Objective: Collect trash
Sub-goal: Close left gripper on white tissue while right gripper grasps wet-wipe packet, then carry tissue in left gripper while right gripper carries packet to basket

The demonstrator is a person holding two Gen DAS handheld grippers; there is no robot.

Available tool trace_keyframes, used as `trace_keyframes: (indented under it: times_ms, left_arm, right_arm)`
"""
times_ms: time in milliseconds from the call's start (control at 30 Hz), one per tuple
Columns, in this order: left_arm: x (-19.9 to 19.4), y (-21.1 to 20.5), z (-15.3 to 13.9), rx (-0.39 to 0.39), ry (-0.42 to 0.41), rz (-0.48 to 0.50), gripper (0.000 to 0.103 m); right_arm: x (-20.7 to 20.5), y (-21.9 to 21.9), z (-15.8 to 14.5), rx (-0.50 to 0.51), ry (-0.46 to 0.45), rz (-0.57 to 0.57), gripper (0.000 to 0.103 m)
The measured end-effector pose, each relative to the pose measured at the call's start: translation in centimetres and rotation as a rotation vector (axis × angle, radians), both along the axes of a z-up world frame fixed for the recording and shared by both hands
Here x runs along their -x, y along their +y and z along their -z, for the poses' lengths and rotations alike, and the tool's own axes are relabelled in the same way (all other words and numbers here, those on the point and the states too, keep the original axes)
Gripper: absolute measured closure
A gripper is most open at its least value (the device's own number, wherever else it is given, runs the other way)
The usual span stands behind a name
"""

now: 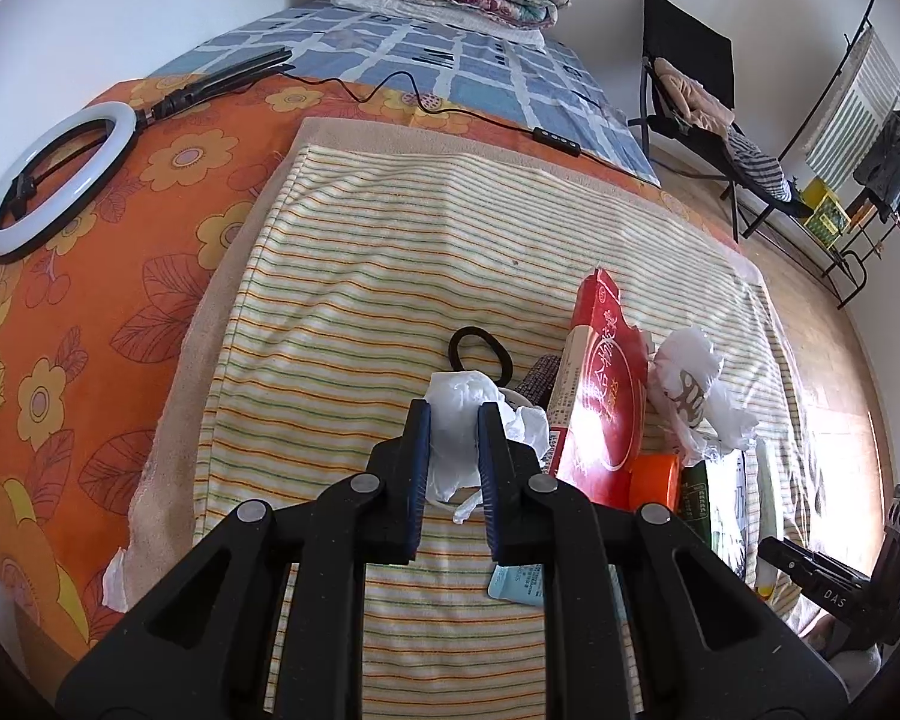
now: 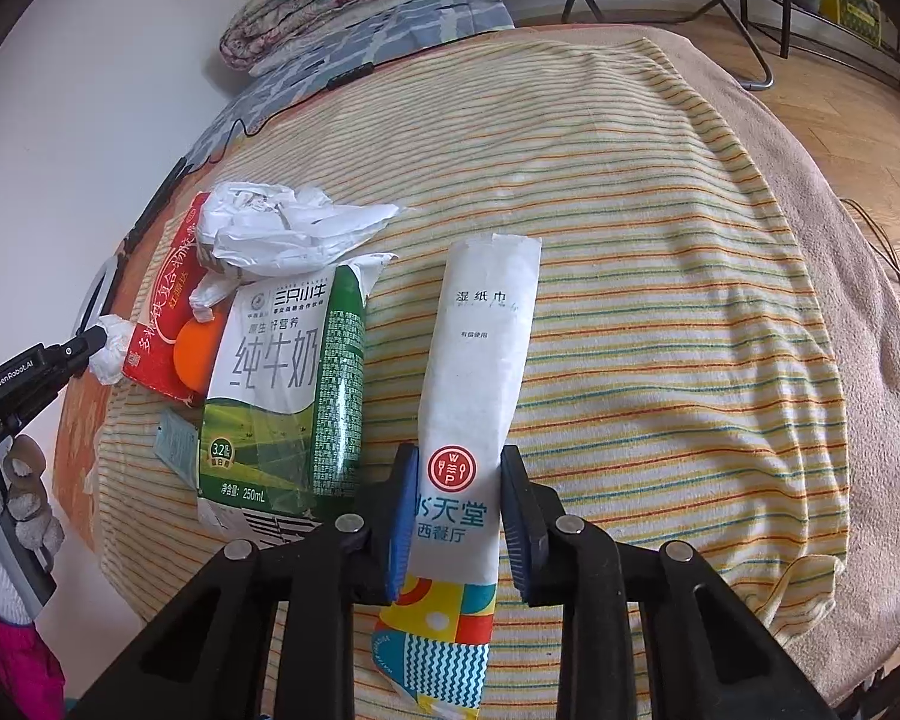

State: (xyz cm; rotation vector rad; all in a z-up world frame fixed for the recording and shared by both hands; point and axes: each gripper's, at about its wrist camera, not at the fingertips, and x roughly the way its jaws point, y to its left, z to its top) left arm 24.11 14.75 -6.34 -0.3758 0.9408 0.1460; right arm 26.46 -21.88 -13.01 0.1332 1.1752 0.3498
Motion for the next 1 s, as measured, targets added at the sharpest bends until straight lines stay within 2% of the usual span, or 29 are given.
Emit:
trace_keyframes:
  times_ms: [233, 400, 533, 733, 1000]
  left_arm:
    - [1.5, 0.1, -1.7, -0.003, -0.037, 0.000, 0.089]
    - [3.6, 0.0, -3.3, 0.021, -0.070, 0.011, 0.089]
    - [5.5, -0.6, -4.8, 0.010, -0.091, 0.031, 0.089]
    - [8.9, -2.6, -6.1, -0.016, -0.110, 0.092, 0.089]
    - [14.0, -6.6, -5.7, -0.001, -0.103, 0.201, 0.089]
  right_arm:
    - [0.8, -0.5, -1.9, -0.007, -0.060, 0.010, 0.077]
    - [1.7, -0.9, -3.8, -0.031, -0.103, 0.010, 0.077]
    - [3.0, -0.9, -5.6, -0.054, -0.136, -0.012, 0.077]
    - [5.8, -0.7, -7.1, -0.075, -0.156, -0.074, 0.077]
    - [10.7, 0.4, -7.5, -0.066, -0.185, -0.166, 0.077]
